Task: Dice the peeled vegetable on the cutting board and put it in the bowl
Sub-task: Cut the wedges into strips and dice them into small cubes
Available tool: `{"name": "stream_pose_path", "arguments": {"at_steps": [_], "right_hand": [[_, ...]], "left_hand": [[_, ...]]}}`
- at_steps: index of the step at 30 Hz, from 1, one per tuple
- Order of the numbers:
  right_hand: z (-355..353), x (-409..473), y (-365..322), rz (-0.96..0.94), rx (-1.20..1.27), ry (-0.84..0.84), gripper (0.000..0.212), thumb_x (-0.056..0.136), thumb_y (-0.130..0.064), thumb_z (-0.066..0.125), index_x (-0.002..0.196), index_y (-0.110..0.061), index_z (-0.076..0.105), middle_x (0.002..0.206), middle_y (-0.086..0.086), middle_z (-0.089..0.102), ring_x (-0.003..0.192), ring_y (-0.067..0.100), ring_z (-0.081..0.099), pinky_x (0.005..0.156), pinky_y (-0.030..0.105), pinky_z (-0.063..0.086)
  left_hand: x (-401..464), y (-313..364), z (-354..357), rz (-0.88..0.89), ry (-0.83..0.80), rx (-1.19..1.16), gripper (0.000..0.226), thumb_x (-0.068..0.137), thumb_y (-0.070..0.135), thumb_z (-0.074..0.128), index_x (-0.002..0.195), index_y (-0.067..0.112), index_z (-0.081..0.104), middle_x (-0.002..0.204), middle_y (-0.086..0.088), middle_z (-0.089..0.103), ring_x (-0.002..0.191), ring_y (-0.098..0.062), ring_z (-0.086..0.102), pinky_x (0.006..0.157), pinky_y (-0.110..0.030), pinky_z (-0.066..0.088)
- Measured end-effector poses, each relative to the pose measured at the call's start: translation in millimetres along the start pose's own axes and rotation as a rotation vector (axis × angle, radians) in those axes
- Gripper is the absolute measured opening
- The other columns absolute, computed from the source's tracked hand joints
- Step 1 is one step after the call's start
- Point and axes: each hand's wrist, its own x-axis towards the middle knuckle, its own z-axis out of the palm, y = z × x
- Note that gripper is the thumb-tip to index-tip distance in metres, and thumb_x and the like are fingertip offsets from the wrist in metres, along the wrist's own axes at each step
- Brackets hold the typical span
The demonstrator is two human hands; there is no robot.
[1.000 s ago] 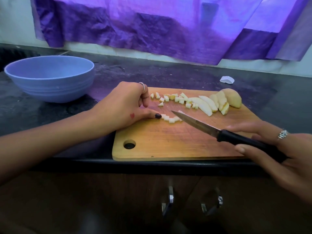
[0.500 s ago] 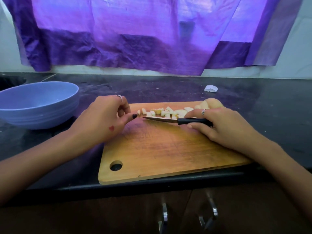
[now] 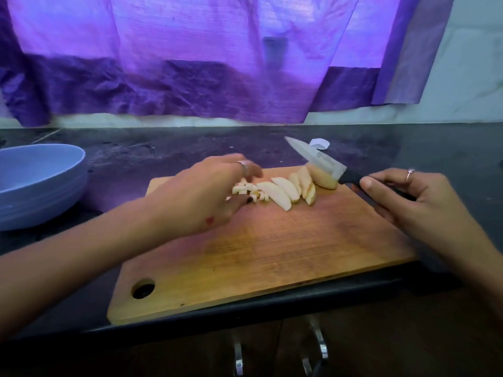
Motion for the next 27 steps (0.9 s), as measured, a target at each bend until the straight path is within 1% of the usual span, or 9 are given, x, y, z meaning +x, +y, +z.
{"name": "stream_pose_path", "arguments": {"at_steps": [1,4,8,10,13,17,20,24,27], "right_hand": [[3,-1,3,0.009,0.060,0.044,0.024,0.083,-0.043,0.063,0.088,-0.021,0.073,0.074,0.030,0.060,0.063,0.026,0.051,0.064,0.038,0.047],[10,-5,6,0.049,0.161,0.131,0.018,0.087,-0.031,0.062,0.084,-0.017,0.072,0.052,0.010,0.044,0.054,0.020,0.037,0.047,0.020,0.033],[10,-7,4,0.081,0.241,0.159,0.019,0.086,-0.031,0.062,0.083,-0.016,0.073,0.054,0.009,0.040,0.056,0.021,0.033,0.047,0.020,0.029],[10,-8,4,0.078,0.247,0.162,0.019,0.085,-0.033,0.063,0.083,-0.016,0.073,0.056,0.015,0.041,0.056,0.021,0.034,0.048,0.020,0.031],[10,-9,2,0.058,0.253,0.167,0.021,0.080,-0.037,0.063,0.082,-0.018,0.073,0.057,0.021,0.044,0.054,0.019,0.038,0.047,0.017,0.033],[10,-9,3,0.028,0.251,0.157,0.016,0.085,-0.027,0.063,0.079,-0.015,0.072,0.049,0.001,0.043,0.045,0.006,0.036,0.045,0.011,0.031],[10,-10,4,0.011,0.217,0.146,0.015,0.087,-0.024,0.062,0.079,-0.015,0.071,0.046,-0.002,0.041,0.043,0.004,0.033,0.044,0.012,0.029],[10,-11,6,-0.013,0.145,0.143,0.017,0.083,-0.034,0.062,0.077,-0.020,0.070,0.046,-0.007,0.045,0.045,0.004,0.037,0.047,0.014,0.031],[10,-12,6,-0.026,0.068,0.134,0.015,0.084,-0.035,0.061,0.078,-0.025,0.071,0.047,-0.010,0.047,0.046,0.005,0.041,0.049,0.013,0.032]], "left_hand": [[11,5,-1,0.073,-0.068,0.023,0.043,0.091,0.021,0.056,0.133,0.028,0.050,0.127,0.016,0.052,0.114,-0.008,0.051,0.096,-0.032,0.045],[41,11,3,0.206,-0.230,0.164,0.052,0.090,0.007,0.053,0.137,0.029,0.048,0.140,0.014,0.047,0.121,-0.012,0.051,0.094,-0.036,0.046],[62,7,18,0.283,-0.331,0.265,0.061,0.079,-0.001,0.054,0.129,0.034,0.055,0.132,0.011,0.055,0.112,-0.019,0.058,0.081,-0.042,0.053],[65,4,21,0.301,-0.316,0.261,0.060,0.075,-0.001,0.055,0.123,0.035,0.056,0.124,0.009,0.060,0.106,-0.021,0.061,0.076,-0.042,0.054],[64,6,24,0.316,-0.301,0.252,0.051,0.082,0.003,0.053,0.126,0.029,0.057,0.121,0.006,0.063,0.107,-0.023,0.062,0.081,-0.042,0.053],[58,9,25,0.319,-0.274,0.251,0.044,0.089,0.007,0.046,0.130,0.022,0.055,0.115,0.004,0.065,0.100,-0.025,0.063,0.082,-0.041,0.052],[59,5,25,0.358,-0.252,0.305,0.042,0.091,0.008,0.049,0.131,0.022,0.054,0.115,0.003,0.063,0.096,-0.025,0.064,0.079,-0.041,0.053],[60,4,23,0.361,-0.273,0.345,0.043,0.091,0.011,0.052,0.132,0.025,0.052,0.122,0.000,0.057,0.102,-0.028,0.059,0.078,-0.044,0.051],[62,6,17,0.389,-0.265,0.475,0.041,0.090,0.014,0.053,0.130,0.023,0.054,0.120,0.000,0.053,0.107,-0.023,0.052,0.082,-0.040,0.047]]}}
